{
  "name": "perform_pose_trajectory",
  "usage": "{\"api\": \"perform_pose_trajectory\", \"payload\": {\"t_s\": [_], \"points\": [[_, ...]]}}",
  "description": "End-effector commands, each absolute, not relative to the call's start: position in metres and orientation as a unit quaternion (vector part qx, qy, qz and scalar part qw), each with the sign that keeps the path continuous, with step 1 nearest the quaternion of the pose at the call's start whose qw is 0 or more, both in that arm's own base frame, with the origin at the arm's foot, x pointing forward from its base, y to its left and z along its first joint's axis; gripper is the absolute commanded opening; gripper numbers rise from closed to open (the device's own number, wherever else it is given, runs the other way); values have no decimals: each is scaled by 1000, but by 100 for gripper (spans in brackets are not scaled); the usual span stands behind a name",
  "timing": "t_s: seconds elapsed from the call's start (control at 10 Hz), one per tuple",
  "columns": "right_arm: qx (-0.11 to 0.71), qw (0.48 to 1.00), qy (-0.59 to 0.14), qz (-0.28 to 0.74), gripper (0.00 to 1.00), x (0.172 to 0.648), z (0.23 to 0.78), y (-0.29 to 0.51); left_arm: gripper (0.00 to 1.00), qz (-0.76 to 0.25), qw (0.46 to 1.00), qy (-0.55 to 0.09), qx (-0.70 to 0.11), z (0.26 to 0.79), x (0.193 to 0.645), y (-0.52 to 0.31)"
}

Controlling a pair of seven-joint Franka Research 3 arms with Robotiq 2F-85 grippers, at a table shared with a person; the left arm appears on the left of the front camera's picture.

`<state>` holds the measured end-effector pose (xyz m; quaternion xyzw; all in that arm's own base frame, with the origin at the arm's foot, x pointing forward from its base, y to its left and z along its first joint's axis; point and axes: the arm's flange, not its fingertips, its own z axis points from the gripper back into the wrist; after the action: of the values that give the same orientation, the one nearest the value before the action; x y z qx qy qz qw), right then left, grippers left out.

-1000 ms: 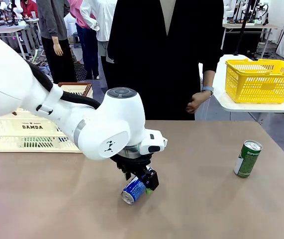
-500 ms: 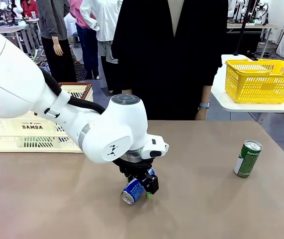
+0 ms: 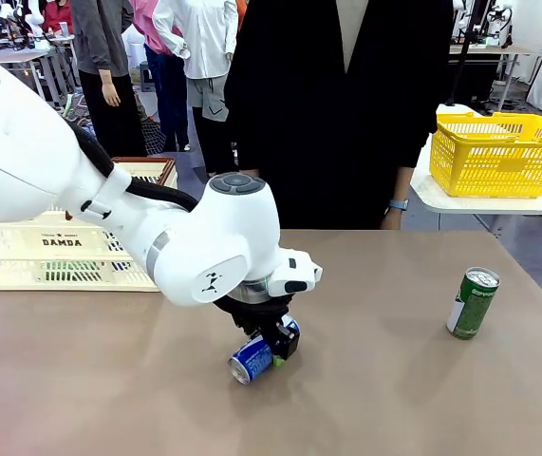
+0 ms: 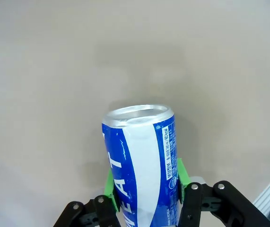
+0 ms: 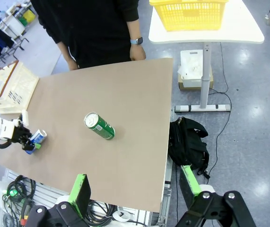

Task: Place the drinks into the Shopping basket.
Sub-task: Pick up one drink and place it into the Shopping basket.

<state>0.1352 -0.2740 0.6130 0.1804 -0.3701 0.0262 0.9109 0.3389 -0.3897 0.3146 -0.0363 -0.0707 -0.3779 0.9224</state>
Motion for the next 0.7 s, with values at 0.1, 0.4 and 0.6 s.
{"api": "perform_pose_trajectory", "payload": {"t_s": [0.1,0.4,0.6], "points": [[176,915,-363,15,100,133,615,-276,0,-364,923,-114,-50,410,331,-358],[176,915,-363,15,100,133,615,-276,0,-345,927,-131,-67,532,283,-324],[176,915,-363,15,100,133,615,-276,0,-349,924,-142,-67,506,297,-347]]}}
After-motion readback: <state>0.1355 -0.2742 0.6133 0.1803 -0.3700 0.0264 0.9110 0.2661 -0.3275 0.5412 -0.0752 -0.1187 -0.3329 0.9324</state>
